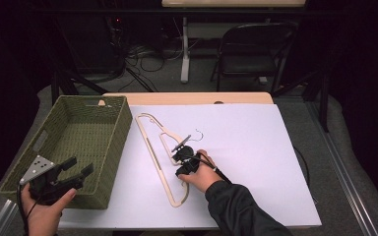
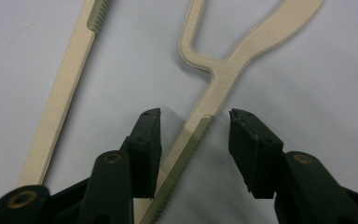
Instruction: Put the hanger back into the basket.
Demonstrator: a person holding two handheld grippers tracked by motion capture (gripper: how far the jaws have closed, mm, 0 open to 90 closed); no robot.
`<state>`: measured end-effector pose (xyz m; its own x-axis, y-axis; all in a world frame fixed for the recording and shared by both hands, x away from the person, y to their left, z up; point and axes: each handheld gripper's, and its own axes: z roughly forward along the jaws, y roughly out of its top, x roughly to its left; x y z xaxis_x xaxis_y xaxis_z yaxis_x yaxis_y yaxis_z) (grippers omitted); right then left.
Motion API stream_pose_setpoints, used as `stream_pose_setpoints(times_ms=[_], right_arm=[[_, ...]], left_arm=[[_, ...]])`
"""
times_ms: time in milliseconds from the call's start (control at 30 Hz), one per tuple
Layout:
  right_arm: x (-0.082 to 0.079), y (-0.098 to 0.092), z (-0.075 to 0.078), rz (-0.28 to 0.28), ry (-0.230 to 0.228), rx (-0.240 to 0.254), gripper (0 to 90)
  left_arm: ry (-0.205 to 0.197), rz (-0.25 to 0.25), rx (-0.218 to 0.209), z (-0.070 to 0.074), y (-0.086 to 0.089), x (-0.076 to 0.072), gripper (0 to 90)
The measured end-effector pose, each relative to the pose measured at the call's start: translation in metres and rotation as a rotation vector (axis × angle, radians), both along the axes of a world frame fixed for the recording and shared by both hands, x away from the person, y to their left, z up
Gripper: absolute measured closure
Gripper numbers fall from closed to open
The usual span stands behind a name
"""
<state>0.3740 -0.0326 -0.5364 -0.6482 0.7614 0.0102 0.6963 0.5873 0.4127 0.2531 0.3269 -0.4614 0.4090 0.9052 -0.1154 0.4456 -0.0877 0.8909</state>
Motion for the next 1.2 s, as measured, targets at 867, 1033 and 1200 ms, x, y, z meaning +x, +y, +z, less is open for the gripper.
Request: stream_pose_setpoints(times_ms=[867,1033,1200], right_arm=[[0.019,-0.059,0.011,-0.109,0.083,-0.054,80.2],[0.013,-0.065,0.014,-0.086,0.057,-0.029,80.3],[0.001,-0.076,0.017,-0.050,-0.048,0.031,80.3]], left_arm=[[0.000,0.003,0.001,0.000,-0.001,0.000,32.5],[-0.006,-0.002,0.001,0.001,-0.002,0.000,32.8],[-0.006,-0.007,0.003,0.000,-0.005,0.000,33.2]])
